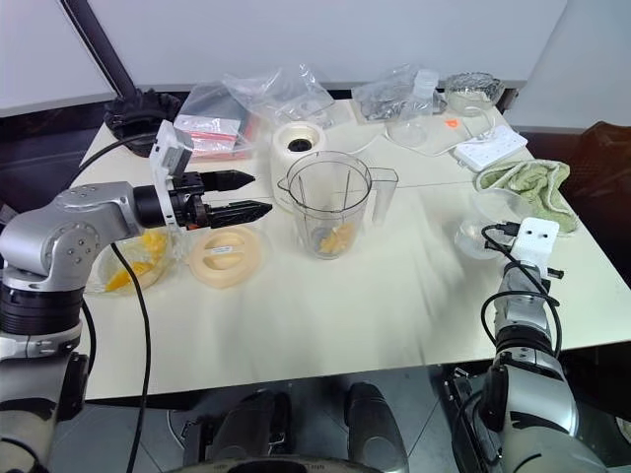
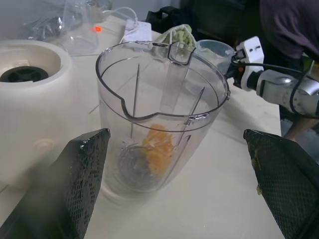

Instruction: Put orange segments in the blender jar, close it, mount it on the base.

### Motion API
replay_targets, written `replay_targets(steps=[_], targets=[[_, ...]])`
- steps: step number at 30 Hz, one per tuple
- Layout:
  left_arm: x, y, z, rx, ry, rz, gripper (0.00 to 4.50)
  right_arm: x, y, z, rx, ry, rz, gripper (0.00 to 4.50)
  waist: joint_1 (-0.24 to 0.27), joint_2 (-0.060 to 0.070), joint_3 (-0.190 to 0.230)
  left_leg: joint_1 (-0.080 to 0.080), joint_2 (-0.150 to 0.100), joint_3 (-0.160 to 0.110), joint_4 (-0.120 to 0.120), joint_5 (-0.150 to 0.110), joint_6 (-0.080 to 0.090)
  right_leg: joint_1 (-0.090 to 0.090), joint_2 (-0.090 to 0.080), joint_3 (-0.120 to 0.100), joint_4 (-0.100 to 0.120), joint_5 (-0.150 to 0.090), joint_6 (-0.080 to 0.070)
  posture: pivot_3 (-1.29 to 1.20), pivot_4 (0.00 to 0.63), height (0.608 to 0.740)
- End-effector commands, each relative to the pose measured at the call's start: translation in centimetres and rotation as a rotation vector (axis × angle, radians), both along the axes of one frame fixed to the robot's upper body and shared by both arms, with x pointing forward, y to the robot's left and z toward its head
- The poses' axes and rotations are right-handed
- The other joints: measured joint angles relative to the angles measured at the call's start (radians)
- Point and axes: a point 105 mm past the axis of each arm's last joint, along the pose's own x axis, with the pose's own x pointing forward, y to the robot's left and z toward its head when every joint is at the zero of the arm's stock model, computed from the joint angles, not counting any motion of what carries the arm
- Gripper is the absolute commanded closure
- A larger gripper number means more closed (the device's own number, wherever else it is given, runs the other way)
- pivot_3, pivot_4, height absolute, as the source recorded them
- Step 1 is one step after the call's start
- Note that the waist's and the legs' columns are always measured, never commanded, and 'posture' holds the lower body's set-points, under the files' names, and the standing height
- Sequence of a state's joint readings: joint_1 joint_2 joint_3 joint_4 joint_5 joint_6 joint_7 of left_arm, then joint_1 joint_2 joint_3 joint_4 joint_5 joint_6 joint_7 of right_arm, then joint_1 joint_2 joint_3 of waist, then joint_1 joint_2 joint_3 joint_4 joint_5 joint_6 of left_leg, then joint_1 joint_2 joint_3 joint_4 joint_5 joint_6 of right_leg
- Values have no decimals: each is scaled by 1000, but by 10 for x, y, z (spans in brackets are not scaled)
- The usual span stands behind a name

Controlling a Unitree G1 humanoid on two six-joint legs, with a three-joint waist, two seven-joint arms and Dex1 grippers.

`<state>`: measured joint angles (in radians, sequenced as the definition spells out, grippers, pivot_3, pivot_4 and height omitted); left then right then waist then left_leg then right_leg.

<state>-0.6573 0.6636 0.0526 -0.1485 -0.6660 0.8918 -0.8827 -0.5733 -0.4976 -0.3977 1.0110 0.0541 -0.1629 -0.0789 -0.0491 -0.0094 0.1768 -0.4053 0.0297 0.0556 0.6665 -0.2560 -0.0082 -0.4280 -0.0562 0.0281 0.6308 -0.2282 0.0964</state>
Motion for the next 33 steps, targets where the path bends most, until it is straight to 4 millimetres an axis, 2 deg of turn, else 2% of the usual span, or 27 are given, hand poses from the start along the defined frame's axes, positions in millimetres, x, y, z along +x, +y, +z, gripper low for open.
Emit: replay_targets(steps=[1,4,8,11,19,25,27,30,31,33], targets=[[-3,2,10,-3,-44,5,0,3,-1,8,15,-42,-17,4449,0,0,0,0,0,0,0,0,0,0,0,0,0,0,0,0,150,740],[-3,2,9,-3,-43,7,0,0,-2,1,35,-25,-30,3505,0,0,0,0,0,0,0,0,0,0,0,0,0,0,0,0,150,740],[-5,3,9,-13,-27,2,0,-2,-2,-4,47,-13,-29,1406,-13,-1,0,0,0,0,0,0,0,0,0,0,0,0,0,0,150,740],[-5,5,10,-5,-25,2,0,-6,-5,-6,15,9,-47,63,-24,-2,-1,1,0,0,0,0,0,1,0,0,0,0,0,0,150,740],[-9,13,6,22,-7,-6,0,-27,1,2,-47,-41,-27,63,-16,-2,-1,1,1,-2,0,0,0,1,1,-1,0,0,0,0,150,740],[-8,27,0,58,8,14,0,-79,31,17,-71,-59,23,63,2,-1,-1,0,1,-3,-2,0,0,0,0,-2,0,-1,1,0,150,740],[-5,32,-1,63,13,30,0,-94,43,25,-88,-61,68,63,4,-1,-1,0,1,-2,-1,0,0,-1,0,-1,0,-2,-3,0,150,740],[-1,38,-6,82,19,53,0,-106,52,36,-84,-73,122,63,6,-2,-2,1,1,-2,0,0,0,0,0,-2,0,-2,-4,0,150,740],[3,44,-10,110,15,81,0,-107,62,46,-74,-104,197,63,6,-3,-2,1,1,-2,0,0,0,1,0,-1,0,-1,-5,0,150,740],[13,59,-22,189,10,156,0,-110,95,68,-36,-157,432,63,7,-2,-2,1,1,-2,1,0,0,1,0,-1,0,-1,-5,0,150,740]])
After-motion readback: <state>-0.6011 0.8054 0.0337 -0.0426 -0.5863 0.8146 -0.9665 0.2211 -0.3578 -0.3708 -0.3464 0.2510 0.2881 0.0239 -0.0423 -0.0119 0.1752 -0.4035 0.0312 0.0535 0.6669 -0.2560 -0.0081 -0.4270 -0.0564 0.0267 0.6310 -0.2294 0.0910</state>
